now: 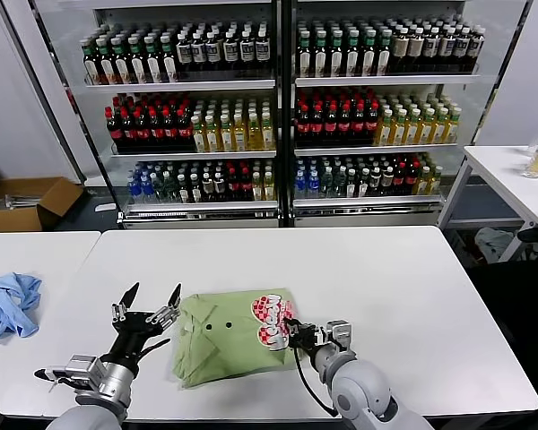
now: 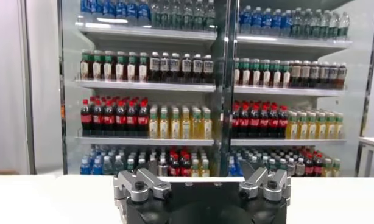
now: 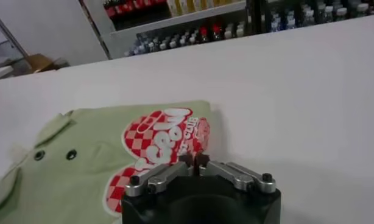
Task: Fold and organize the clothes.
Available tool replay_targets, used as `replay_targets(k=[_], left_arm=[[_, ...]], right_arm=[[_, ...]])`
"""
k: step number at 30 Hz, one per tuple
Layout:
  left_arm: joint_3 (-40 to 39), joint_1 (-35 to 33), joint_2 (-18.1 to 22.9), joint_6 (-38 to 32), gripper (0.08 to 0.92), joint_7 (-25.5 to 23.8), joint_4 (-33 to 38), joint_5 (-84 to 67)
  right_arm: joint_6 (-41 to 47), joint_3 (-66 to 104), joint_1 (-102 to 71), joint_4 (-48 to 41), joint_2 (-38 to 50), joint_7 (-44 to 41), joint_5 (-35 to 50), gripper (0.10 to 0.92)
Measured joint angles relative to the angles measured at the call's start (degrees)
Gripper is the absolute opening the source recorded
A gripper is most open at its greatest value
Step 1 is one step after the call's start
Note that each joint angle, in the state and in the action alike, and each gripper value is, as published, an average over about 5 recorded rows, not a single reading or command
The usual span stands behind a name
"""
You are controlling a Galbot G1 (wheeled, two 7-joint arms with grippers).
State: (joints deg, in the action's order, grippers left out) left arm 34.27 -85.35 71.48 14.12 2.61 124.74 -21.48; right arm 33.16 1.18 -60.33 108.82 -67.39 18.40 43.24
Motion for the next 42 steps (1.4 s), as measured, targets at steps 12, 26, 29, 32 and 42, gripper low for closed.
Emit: replay_targets(k=[12,26,29,32,42], left_arm=[[-1.47,1.57,0.34,-5.98,0.823,-0.56,-2.51,5.56],[-3.17,3.83,1.84,-13.27,0.823,-4.46,-4.32,13.55],[-3.33,3.92,2.06,-14.48,0.822,-5.33,-4.23,15.53],[-3.29,4.16,1.87,-15.69,0.823,-5.88,-4.35,17.73],[-2.02,6.02,1.27,-21.58,0.823,-7.17,-7.05,27.76]], right_arm=[[-0.29,10.14,-9.95,10.46,4.18,-0.6,-5.07,0.107],[-1.02,17.25,-21.23,17.29,4.15,-0.53,-11.91,0.319],[-1.12,19.25,-21.73,18.43,4.6,-1.42,-13.72,0.406],[-1.63,21.19,-21.65,19.05,5.31,-2.57,-15.77,0.493],[-6.52,25.53,-15.92,16.73,8.05,-6.19,-20.53,0.772]])
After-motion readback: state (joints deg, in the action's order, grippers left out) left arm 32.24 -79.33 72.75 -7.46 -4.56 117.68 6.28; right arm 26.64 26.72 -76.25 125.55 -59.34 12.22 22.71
